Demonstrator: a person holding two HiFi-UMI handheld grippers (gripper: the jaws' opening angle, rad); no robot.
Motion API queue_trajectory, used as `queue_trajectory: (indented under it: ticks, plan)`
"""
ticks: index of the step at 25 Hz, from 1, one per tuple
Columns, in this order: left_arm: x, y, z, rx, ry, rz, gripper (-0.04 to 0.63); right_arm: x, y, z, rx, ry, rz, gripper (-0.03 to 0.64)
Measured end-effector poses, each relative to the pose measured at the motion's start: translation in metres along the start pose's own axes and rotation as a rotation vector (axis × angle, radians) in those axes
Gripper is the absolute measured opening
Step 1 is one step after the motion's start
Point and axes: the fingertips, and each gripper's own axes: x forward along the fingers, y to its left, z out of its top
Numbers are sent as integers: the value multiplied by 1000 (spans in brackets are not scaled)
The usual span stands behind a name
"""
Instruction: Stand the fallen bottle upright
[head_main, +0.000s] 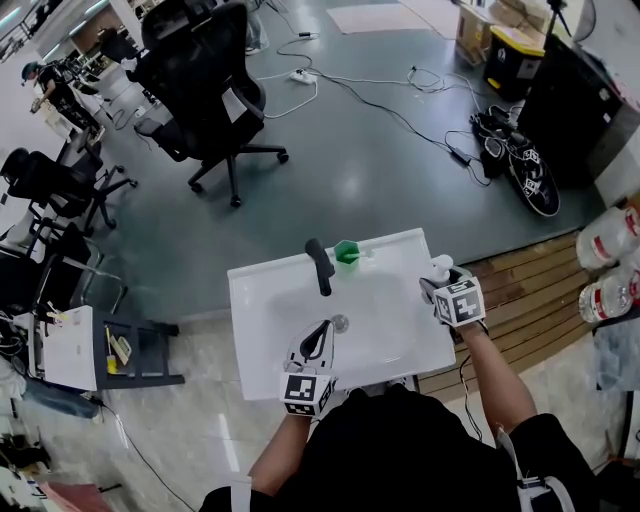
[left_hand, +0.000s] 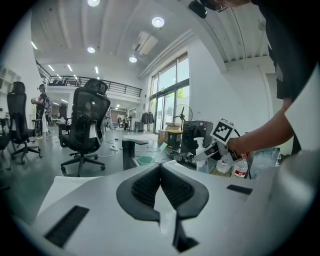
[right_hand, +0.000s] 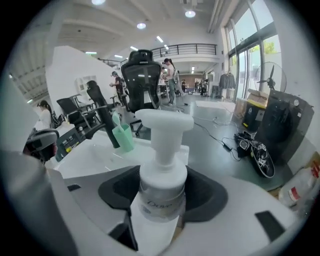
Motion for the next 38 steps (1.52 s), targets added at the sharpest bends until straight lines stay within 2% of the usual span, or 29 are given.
queue_trajectory:
  ticks: [6,11,23,28,38]
  plan:
    - [4,0,-1,3,4,4,17,-8,5,30,-38,-184,-59,276]
    - [3,3,2,7,-2,20,17,-3,8,40,-60,-277,-90,278]
    - [-4,15,-2,5,14,53,17,26,15,21,-67,-271,-102,279]
    - [1,21,-5,7,16,58,17,30,16,17,-72,-302,-125,282]
    - [8,20,-1,11,13,37,17,23,22,17,-74,-335,-170,291]
